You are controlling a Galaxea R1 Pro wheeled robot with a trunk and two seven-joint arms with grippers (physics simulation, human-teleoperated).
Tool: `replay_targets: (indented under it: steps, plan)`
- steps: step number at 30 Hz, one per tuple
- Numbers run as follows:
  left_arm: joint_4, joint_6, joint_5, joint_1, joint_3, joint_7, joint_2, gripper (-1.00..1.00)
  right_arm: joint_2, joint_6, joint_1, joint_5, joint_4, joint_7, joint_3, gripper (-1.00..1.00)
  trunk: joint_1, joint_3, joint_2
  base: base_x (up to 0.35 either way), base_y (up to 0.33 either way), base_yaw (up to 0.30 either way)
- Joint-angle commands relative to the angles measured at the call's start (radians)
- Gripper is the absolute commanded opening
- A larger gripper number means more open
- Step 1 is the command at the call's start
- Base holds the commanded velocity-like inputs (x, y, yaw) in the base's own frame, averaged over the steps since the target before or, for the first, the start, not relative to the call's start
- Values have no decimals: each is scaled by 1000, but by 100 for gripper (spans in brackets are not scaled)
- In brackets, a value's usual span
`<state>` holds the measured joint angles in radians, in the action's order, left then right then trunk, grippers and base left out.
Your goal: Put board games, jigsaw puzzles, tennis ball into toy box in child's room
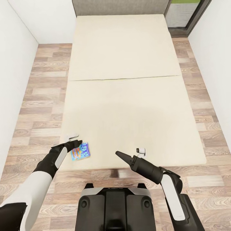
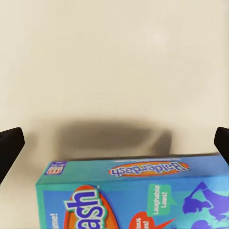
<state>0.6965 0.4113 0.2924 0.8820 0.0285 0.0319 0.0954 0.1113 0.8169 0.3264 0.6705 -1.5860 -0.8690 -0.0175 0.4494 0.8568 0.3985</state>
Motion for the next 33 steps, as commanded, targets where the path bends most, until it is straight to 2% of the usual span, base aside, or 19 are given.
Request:
replay_targets:
  steps: [1, 33]
  plan:
    - [2, 6, 10, 0, 1, 3, 0, 100, 0, 5, 0, 3, 0, 0, 1, 100, 1, 1, 1, 25, 0, 0]
    - [2, 6, 11, 0, 1, 3, 0, 100, 1, 5, 1, 3, 0, 0, 1, 100, 1, 2, 1, 3, 0, 0]
